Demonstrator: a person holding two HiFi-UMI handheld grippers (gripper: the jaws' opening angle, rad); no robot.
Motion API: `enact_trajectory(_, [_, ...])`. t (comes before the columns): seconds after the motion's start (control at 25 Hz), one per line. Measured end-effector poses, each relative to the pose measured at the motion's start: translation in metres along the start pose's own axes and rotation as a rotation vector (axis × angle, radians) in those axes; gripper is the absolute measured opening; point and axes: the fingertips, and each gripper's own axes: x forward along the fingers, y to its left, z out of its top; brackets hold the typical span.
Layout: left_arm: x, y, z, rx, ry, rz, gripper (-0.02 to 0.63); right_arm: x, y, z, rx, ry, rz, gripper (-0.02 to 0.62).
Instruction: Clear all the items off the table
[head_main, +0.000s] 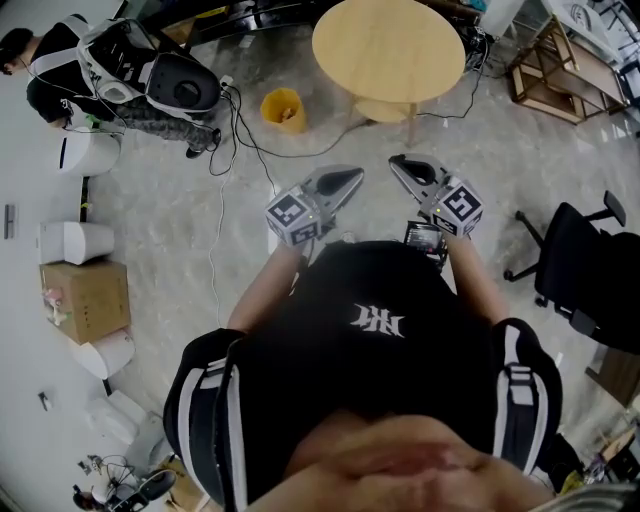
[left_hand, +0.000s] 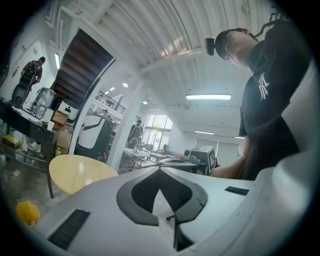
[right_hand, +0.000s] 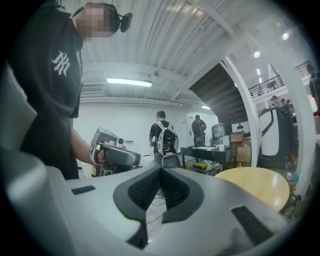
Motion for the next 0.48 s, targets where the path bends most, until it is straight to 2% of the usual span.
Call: enact_trajectory(0.48, [-0.015,-0.003,-0.017,-0.033,0.032,-0.004,0.012,0.009,0.01,-0.004,0.021,0.018,0.0,-0.002])
